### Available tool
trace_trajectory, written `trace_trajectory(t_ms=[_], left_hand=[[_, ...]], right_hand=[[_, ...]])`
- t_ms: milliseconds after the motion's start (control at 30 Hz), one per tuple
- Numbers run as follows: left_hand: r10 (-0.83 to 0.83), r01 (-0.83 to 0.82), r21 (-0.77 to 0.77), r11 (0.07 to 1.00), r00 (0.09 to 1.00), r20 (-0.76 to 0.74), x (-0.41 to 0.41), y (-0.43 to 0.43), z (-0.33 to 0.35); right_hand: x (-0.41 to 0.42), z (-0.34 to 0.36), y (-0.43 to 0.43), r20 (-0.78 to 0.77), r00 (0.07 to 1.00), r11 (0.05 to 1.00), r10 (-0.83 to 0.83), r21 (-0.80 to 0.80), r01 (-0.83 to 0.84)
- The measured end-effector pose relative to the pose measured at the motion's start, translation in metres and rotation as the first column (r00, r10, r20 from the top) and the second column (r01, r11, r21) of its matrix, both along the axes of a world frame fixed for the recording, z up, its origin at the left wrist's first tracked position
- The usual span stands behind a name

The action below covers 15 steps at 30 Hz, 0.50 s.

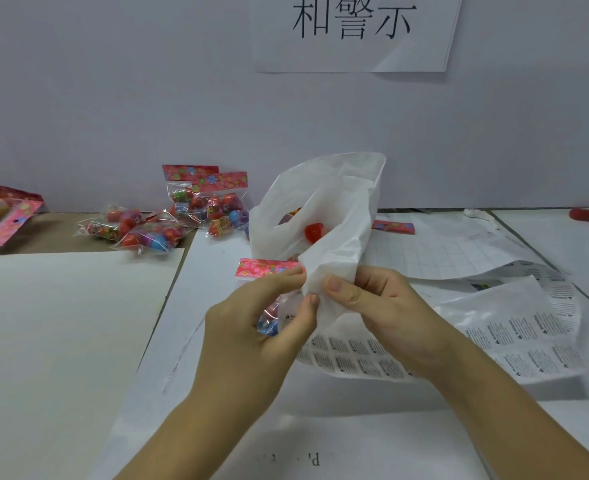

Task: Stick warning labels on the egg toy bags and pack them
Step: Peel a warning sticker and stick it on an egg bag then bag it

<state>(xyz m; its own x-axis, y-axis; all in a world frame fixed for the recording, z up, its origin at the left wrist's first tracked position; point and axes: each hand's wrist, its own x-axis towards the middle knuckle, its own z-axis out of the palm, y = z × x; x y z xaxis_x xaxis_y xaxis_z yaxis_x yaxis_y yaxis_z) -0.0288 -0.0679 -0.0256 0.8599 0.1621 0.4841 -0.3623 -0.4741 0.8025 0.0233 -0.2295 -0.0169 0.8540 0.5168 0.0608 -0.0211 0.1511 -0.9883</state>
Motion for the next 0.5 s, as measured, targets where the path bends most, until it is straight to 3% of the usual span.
trace_trajectory(t_ms=[200,500], left_hand=[[0.062,-0.119,0.312,0.942,0.981,0.185,-0.0026,-0.0022,0.0034],[0.024,-0.065,0.291,0.954,0.99,0.14,-0.0021,0.0014,0.0032]], right_hand=[[-0.0051,0.0021,0.003,0.03,0.998,0.998,-0.06,0.027,0.059],[-0.0077,0.0054,0.0051,0.064,0.992,0.995,-0.104,0.0,0.105]])
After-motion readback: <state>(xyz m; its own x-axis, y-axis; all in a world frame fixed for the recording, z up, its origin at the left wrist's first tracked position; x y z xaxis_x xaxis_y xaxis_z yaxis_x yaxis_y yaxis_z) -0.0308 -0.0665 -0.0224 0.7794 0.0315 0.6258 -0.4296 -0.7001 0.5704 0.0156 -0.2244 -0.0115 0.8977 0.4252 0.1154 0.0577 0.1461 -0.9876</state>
